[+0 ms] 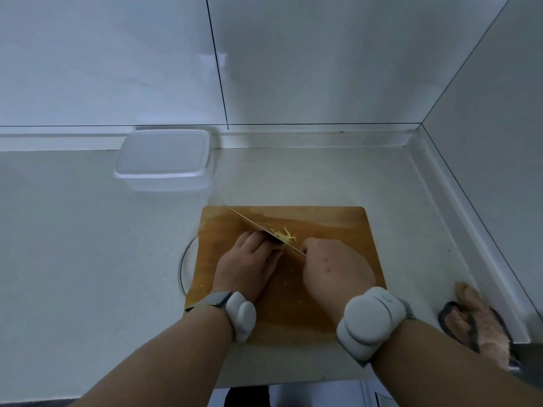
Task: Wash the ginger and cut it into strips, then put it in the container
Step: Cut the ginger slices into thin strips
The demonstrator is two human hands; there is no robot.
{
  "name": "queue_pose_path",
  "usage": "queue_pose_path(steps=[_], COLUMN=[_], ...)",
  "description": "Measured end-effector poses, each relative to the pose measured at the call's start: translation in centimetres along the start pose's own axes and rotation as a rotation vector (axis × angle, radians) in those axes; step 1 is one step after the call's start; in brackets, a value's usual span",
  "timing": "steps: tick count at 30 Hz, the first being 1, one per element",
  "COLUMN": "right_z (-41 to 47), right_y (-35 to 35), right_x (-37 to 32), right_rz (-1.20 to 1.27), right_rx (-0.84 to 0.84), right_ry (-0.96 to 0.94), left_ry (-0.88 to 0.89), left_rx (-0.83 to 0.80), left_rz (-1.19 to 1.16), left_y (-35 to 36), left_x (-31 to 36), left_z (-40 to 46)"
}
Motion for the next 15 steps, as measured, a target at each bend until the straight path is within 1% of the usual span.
queue_pose_path(steps=[4, 8, 15], right_z=[1.6, 2.7, 2.5], right_y=[0.2, 0.0, -0.1], right_x=[-1.5, -2.9, -2.6], right_rz=[0.008, 0.010, 0.008], right_rx=[0.027, 0.033, 0.061], right_ry=[-0.039, -0.079, -0.073], left_ry=[0.005, 0.010, 0.017], left_rx=[-0.006, 0.029, 0.035], left_rz=[0.001, 0.011, 0.020], left_y=[0.1, -0.2, 0.0], left_x=[0.0, 0.0, -0.1], left_z=[0.0, 0.0, -0.2])
Point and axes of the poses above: each hand's wrist, its own z-axis towards the middle knuckle, its own y-axis out of the palm, x = y × z, the point moved 10 cm from there along z, towards the middle knuckle, and after that the axes turned 5 degrees about -z, right-handed, at the moved point
